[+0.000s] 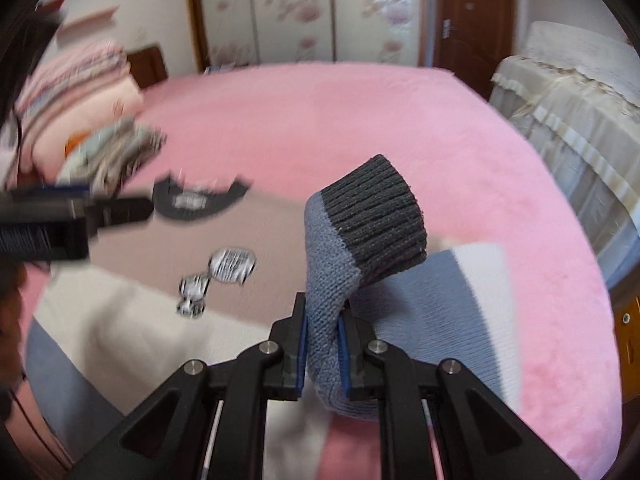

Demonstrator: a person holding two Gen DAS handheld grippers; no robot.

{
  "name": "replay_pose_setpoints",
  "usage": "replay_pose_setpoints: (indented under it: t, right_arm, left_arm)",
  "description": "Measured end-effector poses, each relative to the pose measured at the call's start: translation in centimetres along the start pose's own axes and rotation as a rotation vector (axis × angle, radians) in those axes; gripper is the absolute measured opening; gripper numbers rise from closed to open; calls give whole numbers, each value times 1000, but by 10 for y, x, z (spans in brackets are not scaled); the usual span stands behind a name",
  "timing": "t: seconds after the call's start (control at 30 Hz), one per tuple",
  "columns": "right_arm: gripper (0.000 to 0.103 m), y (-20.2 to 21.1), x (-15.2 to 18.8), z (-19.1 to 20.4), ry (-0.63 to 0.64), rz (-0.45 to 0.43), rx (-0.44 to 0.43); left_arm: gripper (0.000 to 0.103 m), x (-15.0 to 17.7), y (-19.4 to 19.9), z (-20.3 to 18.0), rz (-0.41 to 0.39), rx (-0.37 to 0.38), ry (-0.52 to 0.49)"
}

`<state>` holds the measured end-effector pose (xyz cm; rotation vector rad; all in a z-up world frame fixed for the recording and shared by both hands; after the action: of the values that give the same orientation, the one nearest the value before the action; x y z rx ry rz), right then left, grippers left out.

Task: Fold small clothes
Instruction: 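Lift the sleeve cuff with the right tool and fold it across the body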

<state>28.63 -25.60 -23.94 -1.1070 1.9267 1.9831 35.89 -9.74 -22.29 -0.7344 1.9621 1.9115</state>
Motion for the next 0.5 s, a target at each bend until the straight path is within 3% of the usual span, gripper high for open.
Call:
replay_pose_setpoints:
  t: [0.03,0.1,0.2,0.37,0.5]
  right_arm:
    - [18,-8,6,10,9,27,-11]
    - [34,-15,13,25,26,49,-42]
    - [44,-12,20,43,47,41,-92]
    - [48,-1,30,59,73,36,-135]
    - [48,9,35,54,55,20,-150]
  left_arm:
    - [102,4,-4,3,14,-1,-2]
    - [102,10,-10,4,32,6,-3]
    - [102,20,-17,5,67,38,-7]
    - [102,40,-26,6,139,122,-35]
    - [97,65,-32,-2,282,301,-7]
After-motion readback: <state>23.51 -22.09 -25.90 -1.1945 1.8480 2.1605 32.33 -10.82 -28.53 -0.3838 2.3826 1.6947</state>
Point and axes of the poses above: each gripper's, at about its wrist camera, not at the fingertips, and y roughly against the way its jaws point, z to its left, x to its underside, the point moved 8 cm from there along -y, roughly the way its jaws point, and after that the axes turned 11 degrees about y, right-handed, at the moved point
